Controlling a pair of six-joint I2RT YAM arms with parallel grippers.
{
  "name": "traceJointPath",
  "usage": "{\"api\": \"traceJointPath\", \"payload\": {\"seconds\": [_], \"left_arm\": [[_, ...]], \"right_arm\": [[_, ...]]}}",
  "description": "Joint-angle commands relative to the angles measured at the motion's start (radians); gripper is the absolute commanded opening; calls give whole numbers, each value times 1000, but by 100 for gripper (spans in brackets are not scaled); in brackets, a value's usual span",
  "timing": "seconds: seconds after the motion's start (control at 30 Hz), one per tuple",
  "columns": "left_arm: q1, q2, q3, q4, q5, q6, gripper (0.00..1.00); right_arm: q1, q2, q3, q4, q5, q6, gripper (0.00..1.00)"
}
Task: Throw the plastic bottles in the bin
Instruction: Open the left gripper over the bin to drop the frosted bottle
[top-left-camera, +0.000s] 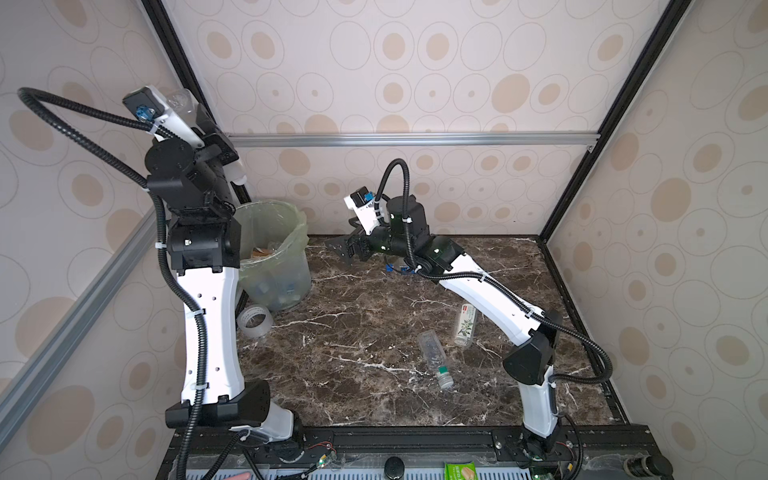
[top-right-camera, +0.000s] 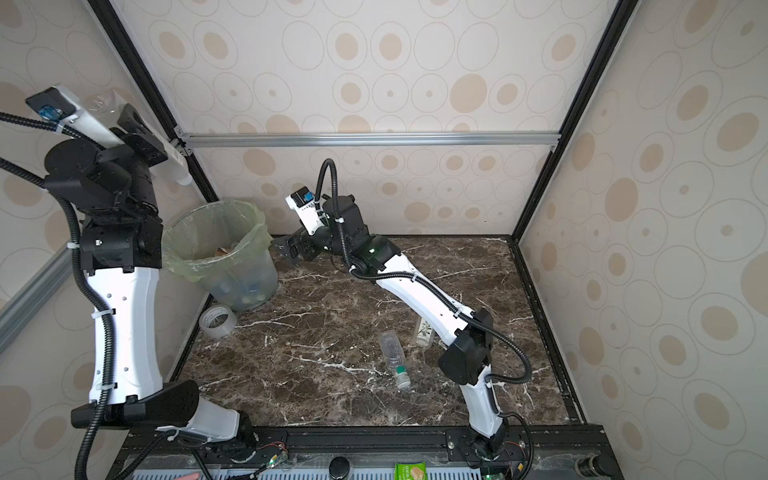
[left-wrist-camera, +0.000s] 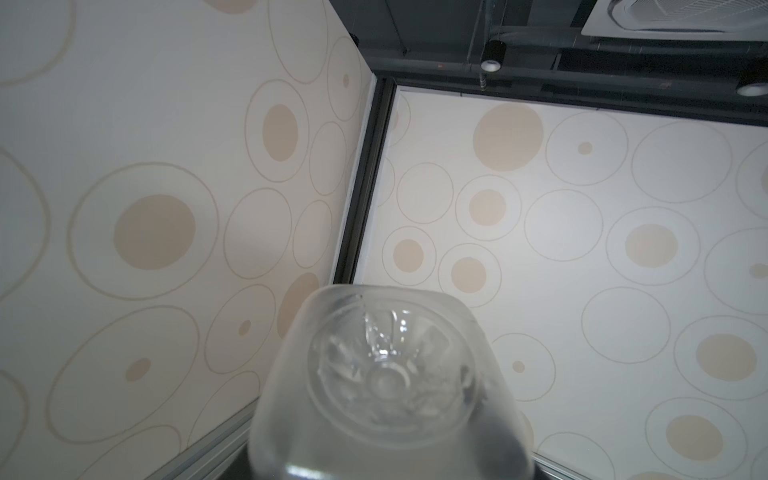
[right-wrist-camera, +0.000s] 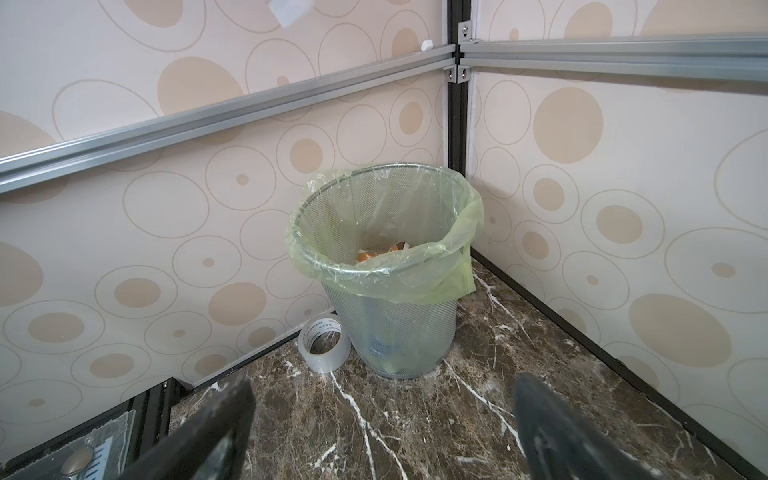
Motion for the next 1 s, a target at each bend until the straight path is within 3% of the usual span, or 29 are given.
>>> {"api": "traceJointPath", "payload": {"seconds": [0.0, 0.1, 0.17, 0.23, 0.77, 0.97], "left_arm": [[4, 21, -135, 49, -7, -22, 53], [6, 13, -320, 55, 71, -129, 60], [7, 17, -396, 11, 106, -193, 84], [5, 10, -420, -24, 122, -204, 99], [-92, -12, -237, -92, 108, -169, 99], [-168, -6, -214, -111, 102, -150, 99]], "right_arm": [[-11, -16, -43, 3, -8, 8, 100], [-16, -42, -98, 24, -11, 19, 100], [-19, -60, -131, 34, -12, 21, 100], [-20, -78, -159, 40, -14, 24, 100], [-56, -168, -329, 114, -10, 100, 100], [-135, -213, -408, 104, 12, 177, 100]]}}
